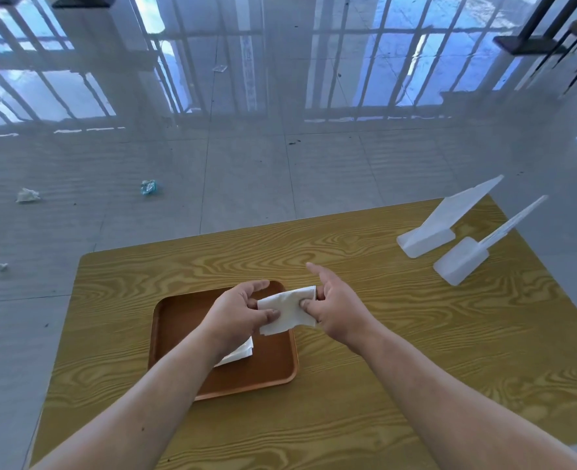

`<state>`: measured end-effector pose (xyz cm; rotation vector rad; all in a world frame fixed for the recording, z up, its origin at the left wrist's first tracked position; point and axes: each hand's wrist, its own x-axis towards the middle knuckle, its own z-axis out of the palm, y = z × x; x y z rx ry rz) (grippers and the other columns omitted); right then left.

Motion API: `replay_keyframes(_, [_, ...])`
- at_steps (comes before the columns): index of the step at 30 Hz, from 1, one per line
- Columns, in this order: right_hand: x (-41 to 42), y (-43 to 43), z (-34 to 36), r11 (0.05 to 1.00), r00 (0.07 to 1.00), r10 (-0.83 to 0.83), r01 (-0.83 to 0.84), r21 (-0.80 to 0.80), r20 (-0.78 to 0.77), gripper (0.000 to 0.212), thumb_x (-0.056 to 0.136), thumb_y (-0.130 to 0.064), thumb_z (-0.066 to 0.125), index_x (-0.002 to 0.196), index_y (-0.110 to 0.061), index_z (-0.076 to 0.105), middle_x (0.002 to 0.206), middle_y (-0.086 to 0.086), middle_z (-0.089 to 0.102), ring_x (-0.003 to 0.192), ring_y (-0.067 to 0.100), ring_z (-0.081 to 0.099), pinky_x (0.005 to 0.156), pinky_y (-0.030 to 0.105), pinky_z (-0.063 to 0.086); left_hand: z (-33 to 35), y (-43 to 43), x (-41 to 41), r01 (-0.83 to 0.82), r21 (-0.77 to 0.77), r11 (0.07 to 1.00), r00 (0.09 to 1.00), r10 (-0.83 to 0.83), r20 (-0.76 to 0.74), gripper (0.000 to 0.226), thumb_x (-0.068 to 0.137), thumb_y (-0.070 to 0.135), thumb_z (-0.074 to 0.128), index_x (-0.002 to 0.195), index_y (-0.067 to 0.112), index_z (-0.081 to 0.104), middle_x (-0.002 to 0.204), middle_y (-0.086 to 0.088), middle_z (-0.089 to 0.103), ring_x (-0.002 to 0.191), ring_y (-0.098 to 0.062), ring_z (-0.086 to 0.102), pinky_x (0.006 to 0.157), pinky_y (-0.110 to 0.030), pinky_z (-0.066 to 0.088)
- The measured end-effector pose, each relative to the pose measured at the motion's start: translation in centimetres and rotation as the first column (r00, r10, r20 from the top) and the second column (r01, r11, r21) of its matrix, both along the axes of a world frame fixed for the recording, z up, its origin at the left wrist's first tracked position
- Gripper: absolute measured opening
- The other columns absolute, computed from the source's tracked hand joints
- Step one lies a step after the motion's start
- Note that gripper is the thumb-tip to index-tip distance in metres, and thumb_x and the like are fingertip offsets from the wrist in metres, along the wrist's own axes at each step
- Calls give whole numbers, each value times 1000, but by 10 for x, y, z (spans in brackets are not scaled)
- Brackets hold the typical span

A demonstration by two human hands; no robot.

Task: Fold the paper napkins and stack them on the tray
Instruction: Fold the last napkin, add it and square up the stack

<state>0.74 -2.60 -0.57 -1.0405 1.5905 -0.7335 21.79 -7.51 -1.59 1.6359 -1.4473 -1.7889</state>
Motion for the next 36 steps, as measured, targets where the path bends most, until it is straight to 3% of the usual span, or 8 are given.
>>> replay_keyframes(3, [0, -1, 1, 1000, 1000, -1, 0, -12, -15, 61, 98, -7, 67, 153, -24, 47, 94, 14, 74, 83, 17, 70, 82, 35, 61, 1, -2, -1, 48, -50, 998, 993, -42, 107, 58, 84, 14, 88, 136, 26, 66, 80, 12, 82, 82, -8, 79, 69, -18, 58])
replay_keyframes(7, [-1, -1, 0, 1000, 1000, 6, -6, -16, -17, 54, 97, -7, 67, 147, -22, 55, 87, 8, 76, 80, 17, 74, 81, 33, 62, 2, -4, -1, 115, -125, 986, 965, -81, 251, 25, 79, 28, 88, 101, 36, 79, 85, 15, 81, 80, -5, 76, 83, -36, 63])
replay_keyframes(12, [-7, 0, 0, 999, 980, 45, -44, 8, -193, 47, 97, -16, 69, 141, -26, 60, 91, 6, 78, 84, 15, 73, 85, 37, 60, 3, -6, -5, 155, -201, 967, 940, -81, 332, 10, 79, 39, 85, 82, 41, 76, 74, 18, 78, 68, -2, 70, 65, -30, 53])
replay_keyframes(16, [-11, -1, 5, 999, 969, 34, -32, 15, -245, 19, 92, -16, 67, 104, -28, 75, 88, 0, 78, 82, 17, 71, 75, 39, 58, 7, -5, -11, 158, -267, 951, 944, -66, 323, 15, 81, 38, 84, 80, 48, 73, 74, 18, 75, 65, 3, 64, 60, -22, 46])
replay_keyframes(20, [-16, -1, 5, 1000, 971, 18, -13, 21, -240, 12, 89, -15, 66, 86, -24, 74, 76, -6, 69, 64, 9, 57, 55, 25, 46, 7, -8, -14, 172, -370, 913, 947, -50, 316, 13, 82, 31, 85, 76, 35, 75, 98, 17, 69, 96, -2, 61, 78, -23, 45])
replay_keyframes(24, [-19, -3, 7, 1000, 963, -9, 5, -14, -270, 8, 87, -25, 72, 79, -23, 74, 97, -5, 70, 81, 4, 56, 62, 17, 43, 10, -11, -15, 59, -246, 967, 993, -30, 118, 12, 86, 23, 84, 80, 31, 76, 111, 20, 72, 92, 7, 67, 71, -15, 54])
replay_keyframes(31, [-18, -6, 13, 988, 965, -145, 129, 87, 220, 5, 95, -14, 71, 92, -9, 71, 87, 5, 68, 82, 19, 60, 79, 35, 49, 9, -9, -16, 5, 37, 999, 979, 3, -204, 26, 92, 11, 80, 117, 11, 73, 106, -8, 82, 98, -22, 77, 81, -29, 59])
replay_keyframes(36, [-10, -5, 16, 974, 890, -221, 177, 144, 399, 13, 100, -15, 67, 108, -10, 75, 93, 3, 80, 82, 17, 76, 68, 29, 59, 7, -7, -19, -59, 68, 996, 968, 73, -241, 14, 87, 23, 83, 100, 25, 83, 106, -8, 83, 96, -26, 80, 71, -33, 64])
